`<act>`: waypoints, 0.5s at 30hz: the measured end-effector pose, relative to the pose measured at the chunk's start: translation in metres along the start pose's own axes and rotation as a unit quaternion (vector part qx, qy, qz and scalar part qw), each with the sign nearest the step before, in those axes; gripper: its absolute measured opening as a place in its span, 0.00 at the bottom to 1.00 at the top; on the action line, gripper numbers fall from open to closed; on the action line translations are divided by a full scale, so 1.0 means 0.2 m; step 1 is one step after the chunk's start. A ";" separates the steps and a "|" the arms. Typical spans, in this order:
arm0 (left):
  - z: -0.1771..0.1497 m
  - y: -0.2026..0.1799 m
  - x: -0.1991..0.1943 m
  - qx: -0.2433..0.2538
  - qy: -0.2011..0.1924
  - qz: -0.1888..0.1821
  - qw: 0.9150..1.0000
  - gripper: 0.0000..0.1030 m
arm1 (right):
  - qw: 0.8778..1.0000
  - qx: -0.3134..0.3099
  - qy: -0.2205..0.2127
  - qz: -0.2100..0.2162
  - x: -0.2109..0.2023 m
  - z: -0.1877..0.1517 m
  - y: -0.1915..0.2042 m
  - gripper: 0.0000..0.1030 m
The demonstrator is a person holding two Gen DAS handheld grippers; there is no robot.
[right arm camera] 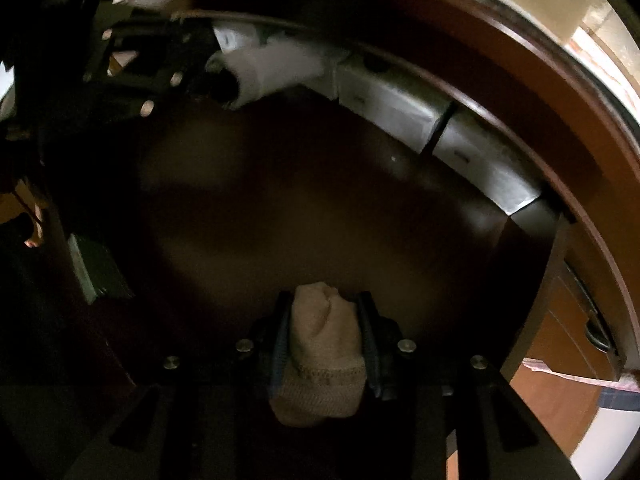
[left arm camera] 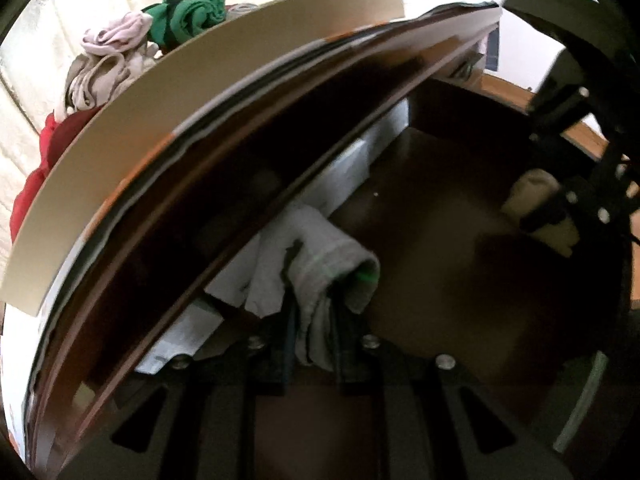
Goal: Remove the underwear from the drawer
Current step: 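Grasp the grey sock with the left tool while the right tool grasps the beige sock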
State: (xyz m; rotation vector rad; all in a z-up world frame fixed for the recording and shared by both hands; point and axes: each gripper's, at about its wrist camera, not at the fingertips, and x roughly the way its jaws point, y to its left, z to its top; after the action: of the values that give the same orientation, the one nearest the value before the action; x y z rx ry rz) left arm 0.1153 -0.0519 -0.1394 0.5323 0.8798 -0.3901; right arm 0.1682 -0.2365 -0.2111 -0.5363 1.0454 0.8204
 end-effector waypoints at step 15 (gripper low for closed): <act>0.00 -0.09 -0.22 -0.046 -0.043 -0.015 0.998 0.12 | 0.992 0.026 -0.126 0.019 -0.24 0.15 0.07 0.33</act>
State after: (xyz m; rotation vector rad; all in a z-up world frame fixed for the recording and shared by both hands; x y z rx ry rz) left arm 0.0805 -0.0609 -0.1087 0.4154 0.8193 -0.3944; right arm 0.1609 -0.2224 -0.1548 -0.3590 0.8434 0.8679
